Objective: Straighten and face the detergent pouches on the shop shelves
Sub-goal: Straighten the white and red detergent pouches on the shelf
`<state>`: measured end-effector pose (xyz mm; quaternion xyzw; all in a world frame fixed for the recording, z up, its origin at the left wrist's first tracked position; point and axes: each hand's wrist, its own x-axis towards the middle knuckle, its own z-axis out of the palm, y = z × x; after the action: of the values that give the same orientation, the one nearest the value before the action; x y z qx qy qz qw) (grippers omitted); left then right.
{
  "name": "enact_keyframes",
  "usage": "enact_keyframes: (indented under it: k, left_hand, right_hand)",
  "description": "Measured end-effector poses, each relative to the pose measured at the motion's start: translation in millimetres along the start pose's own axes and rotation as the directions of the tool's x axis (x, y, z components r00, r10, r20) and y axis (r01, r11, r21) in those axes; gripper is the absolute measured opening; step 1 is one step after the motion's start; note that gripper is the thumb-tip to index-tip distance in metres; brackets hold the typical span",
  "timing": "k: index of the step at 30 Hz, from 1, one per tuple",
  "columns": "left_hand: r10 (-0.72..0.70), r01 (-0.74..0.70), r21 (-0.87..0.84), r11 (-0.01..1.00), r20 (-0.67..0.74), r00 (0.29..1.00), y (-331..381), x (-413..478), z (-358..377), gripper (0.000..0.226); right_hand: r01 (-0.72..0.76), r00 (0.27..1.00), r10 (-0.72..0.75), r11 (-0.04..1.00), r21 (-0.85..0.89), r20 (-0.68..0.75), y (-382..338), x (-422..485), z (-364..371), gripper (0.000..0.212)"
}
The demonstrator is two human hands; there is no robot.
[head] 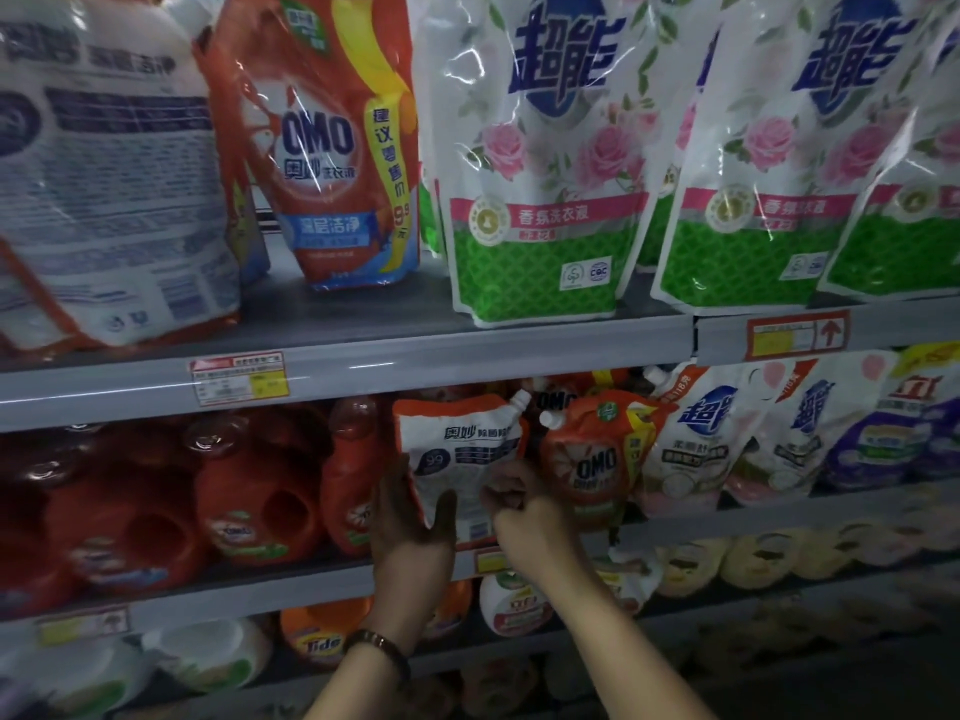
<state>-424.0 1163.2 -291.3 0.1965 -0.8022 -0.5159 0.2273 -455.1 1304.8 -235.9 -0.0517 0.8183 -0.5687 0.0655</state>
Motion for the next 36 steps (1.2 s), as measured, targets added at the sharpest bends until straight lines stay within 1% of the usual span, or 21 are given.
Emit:
enact_keyframes:
  k: [2, 4, 7, 9, 12, 13, 15, 17, 21, 24, 26, 28, 29, 30, 33, 35, 36]
  left_hand:
    - [-0.017, 0.017, -0.03, 0.999, 0.029, 0.999, -4.1, 2.0, -1.1, 0.074]
    - [-0.054, 0.056, -0.076, 0.996, 0.031, 0.998, -5.7, 2.2, -2.1, 0.075]
    - [-0.076, 0.084, -0.171, 0.982, 0.052, 0.996, -1.5, 1.8, -0.1, 0.061]
    - [-0.073, 0.086, -0.213, 0.973, 0.067, 0.995, -0.7, 2.5, 1.7, 0.061]
    - [-0.097, 0.107, -0.209, 0.972, 0.056, 0.994, 2.4, 2.8, 4.2, 0.059]
    - [-0.094, 0.101, -0.207, 0.973, 0.045, 0.995, 3.9, 2.8, 5.4, 0.058]
    - [-0.09, 0.094, -0.226, 0.97, 0.026, 0.996, 8.5, 2.9, 8.3, 0.056]
    - [-0.121, 0.121, -0.246, 0.962, 0.012, 0.993, 10.4, 3.9, 10.7, 0.053]
    - [-0.15, 0.15, -0.262, 0.953, 0.019, 0.988, 6.7, 7.3, 12.8, 0.055]
    - [-0.166, 0.166, -0.269, 0.949, 0.022, 0.986, -5.9, 15.6, 14.9, 0.051]
    - [-0.134, 0.132, -0.234, 0.963, 0.008, 0.991, -29.1, 24.3, 19.5, 0.048]
    - [-0.123, 0.119, -0.205, 0.971, -0.009, 0.992, -31.6, 26.3, 17.1, 0.058]
    - [-0.134, 0.131, -0.189, 0.973, 0.001, 0.991, -31.2, 27.6, 15.9, 0.062]
    - [-0.15, 0.15, -0.186, 0.971, 0.01, 0.989, -36.3, 32.0, 14.6, 0.061]
    - [-0.172, 0.175, -0.192, 0.966, 0.034, 0.984, -13.4, 29.5, 3.8, 0.046]
    - [-0.203, 0.205, -0.214, 0.955, 0.031, 0.979, -0.5, 29.2, -2.6, 0.018]
    - [-0.213, 0.215, -0.231, 0.949, 0.036, 0.976, 4.3, 27.9, -4.9, 0.01]
  right_hand:
    - [-0.002, 1.0, 0.002, 1.0, 0.025, 0.002, -3.9, -4.1, 0.9, 0.018]
    - [0.012, 1.0, -0.012, 1.0, 0.013, -0.005, -8.3, -8.8, -0.1, 0.02]
    - [0.024, 1.0, -0.024, 1.0, -0.006, -0.001, -7.8, -9.3, -3.1, 0.019]
    - [0.03, 0.999, -0.03, 1.0, 0.001, 0.03, -10.0, -11.0, -5.3, 0.027]
    - [-0.005, 0.993, -0.001, 0.998, 0.056, 0.118, -14.6, -13.5, -9.5, 0.046]
    - [-0.014, 0.99, 0.003, 0.997, 0.074, 0.14, -13.6, -14.1, -10.6, 0.048]
    - [-0.016, 0.985, 0.001, 0.996, 0.085, 0.171, -10.5, -13.0, -12.0, 0.047]
    - [-0.012, 0.982, -0.005, 0.996, 0.086, 0.19, -8.5, -11.9, -13.6, 0.046]
    - [-0.028, 0.973, 0.009, 0.997, 0.078, 0.229, -7.1, -9.1, -22.3, 0.052]
    - [-0.034, 0.964, 0.012, 0.996, 0.08, 0.264, -6.3, -6.9, -28.9, 0.048]
    - [-0.033, 0.962, 0.012, 0.997, 0.07, 0.273, -3.0, -4.0, -29.3, 0.044]
    - [-0.028, 0.964, 0.012, 0.998, 0.054, 0.266, -0.3, -1.8, -27.9, 0.038]
    - [-0.025, 0.963, 0.012, 0.999, 0.042, 0.268, 0.1, -1.6, -27.6, 0.04]
    - [-0.019, 0.961, 0.008, 0.999, 0.034, 0.277, 1.8, -0.6, -26.3, 0.046]
    - [0.001, 0.954, 0.0, 1.0, -0.001, 0.298, 6.8, -0.1, -23.0, 0.069]
    - [0.009, 0.953, -0.008, 1.0, -0.002, 0.302, 10.8, 0.2, -18.9, 0.077]
    - [0.004, 0.955, -0.003, 1.0, -0.001, 0.296, 11.8, 0.6, -16.3, 0.08]
